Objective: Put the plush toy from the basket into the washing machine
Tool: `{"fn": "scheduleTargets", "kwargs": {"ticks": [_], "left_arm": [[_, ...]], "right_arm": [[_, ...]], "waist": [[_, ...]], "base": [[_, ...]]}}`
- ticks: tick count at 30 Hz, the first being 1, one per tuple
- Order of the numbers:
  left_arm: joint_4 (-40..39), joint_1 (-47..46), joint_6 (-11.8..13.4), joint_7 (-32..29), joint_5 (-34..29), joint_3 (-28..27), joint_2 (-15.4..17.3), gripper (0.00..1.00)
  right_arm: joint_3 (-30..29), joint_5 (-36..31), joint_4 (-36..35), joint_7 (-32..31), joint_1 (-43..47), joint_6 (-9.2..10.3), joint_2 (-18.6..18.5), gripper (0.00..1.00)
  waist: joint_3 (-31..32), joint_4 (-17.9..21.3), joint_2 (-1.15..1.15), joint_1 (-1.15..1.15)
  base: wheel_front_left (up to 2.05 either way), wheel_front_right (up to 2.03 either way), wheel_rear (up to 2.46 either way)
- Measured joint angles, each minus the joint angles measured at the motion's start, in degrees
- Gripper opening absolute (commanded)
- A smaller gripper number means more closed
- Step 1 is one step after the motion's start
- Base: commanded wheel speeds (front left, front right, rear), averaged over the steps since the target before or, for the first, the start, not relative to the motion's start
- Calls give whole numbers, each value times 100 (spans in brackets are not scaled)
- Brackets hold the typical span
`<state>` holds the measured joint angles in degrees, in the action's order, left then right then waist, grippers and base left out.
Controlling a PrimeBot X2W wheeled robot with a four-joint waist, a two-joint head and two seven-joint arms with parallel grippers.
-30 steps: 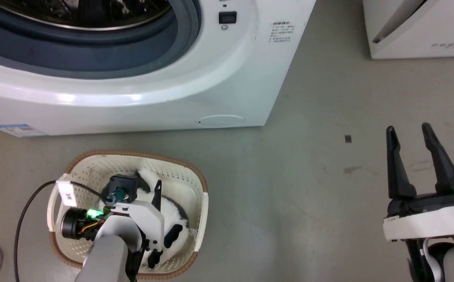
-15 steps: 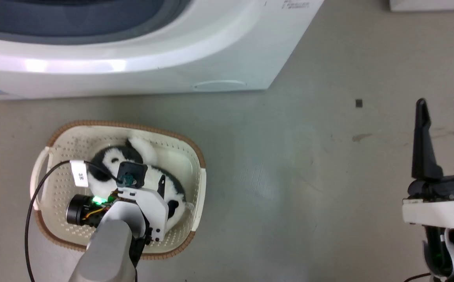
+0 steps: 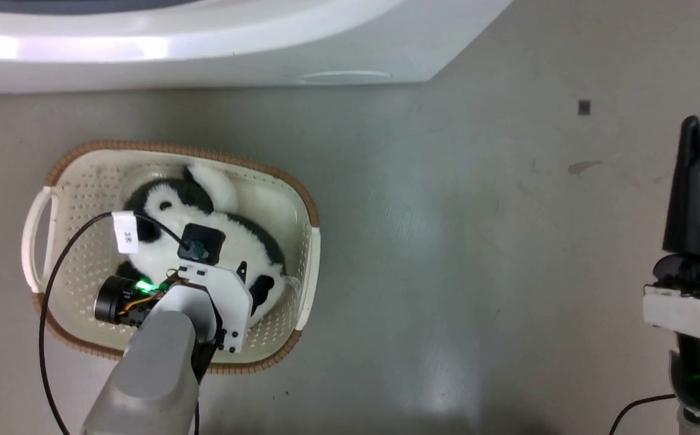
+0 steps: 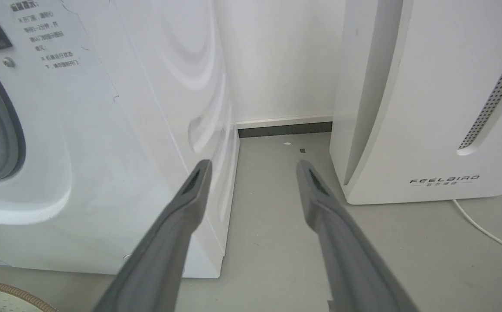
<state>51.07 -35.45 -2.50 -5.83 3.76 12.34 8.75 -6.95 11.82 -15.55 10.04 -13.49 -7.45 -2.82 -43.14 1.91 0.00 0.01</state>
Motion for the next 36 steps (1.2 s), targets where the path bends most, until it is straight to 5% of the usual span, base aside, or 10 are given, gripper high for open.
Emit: {"fn": "scheduleTargets", "kwargs": {"ticks": [36], "left_arm": [[1884,-1781,-120,34,448,727,189,100]], "right_arm": [[-227,446,-558,422,-587,0,-1,100]], "waist": [[-1709,86,0,-1]], "base": [[0,0,0]]}}
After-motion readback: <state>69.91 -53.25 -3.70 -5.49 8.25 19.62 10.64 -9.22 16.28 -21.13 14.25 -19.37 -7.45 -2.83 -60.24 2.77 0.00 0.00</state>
